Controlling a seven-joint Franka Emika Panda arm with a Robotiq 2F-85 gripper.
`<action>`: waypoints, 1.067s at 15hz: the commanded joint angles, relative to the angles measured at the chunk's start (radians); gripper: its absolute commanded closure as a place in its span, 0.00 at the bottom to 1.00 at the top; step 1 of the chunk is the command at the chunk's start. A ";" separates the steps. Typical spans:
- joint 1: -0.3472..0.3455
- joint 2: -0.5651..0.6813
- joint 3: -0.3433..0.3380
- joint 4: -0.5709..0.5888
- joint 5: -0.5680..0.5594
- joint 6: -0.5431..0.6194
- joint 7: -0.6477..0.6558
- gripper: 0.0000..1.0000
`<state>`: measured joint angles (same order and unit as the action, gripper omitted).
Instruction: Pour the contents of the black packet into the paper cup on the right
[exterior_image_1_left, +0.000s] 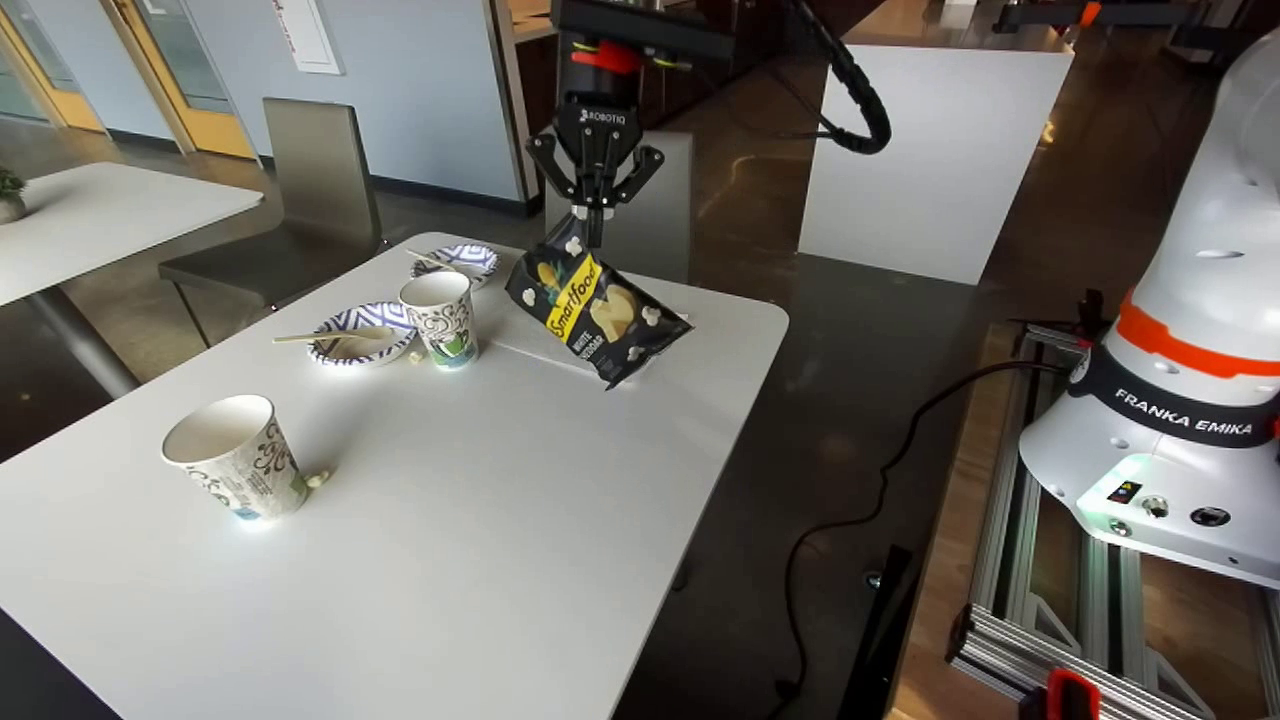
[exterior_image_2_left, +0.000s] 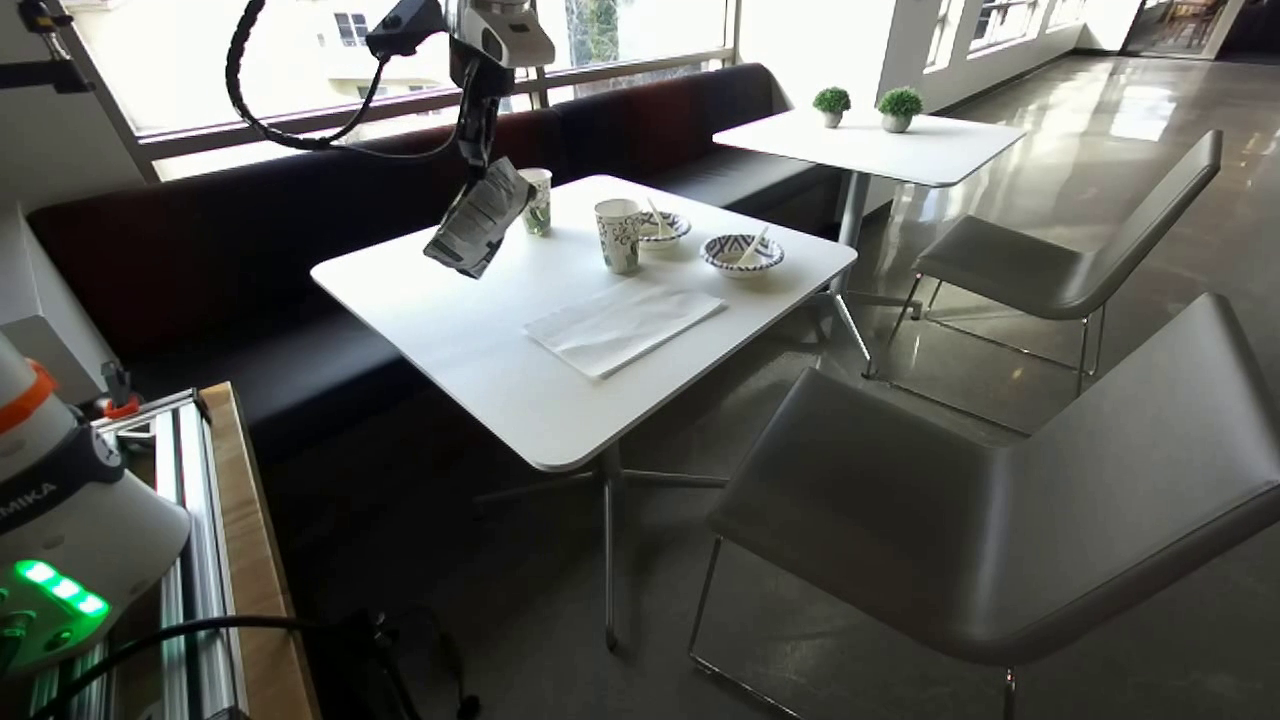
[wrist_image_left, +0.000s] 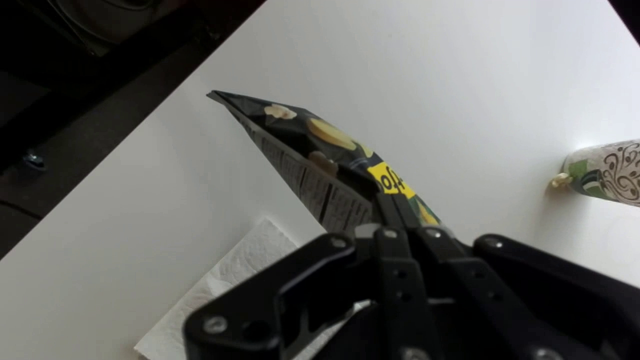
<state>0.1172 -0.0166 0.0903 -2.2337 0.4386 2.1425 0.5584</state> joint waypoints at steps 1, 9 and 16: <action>-0.025 0.107 -0.012 0.197 0.007 -0.228 0.071 0.98; -0.067 0.231 -0.059 0.383 0.155 -0.366 0.104 0.99; -0.074 0.288 -0.064 0.449 0.170 -0.381 0.127 0.99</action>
<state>0.0372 0.2551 0.0324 -1.8104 0.6115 1.7743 0.6736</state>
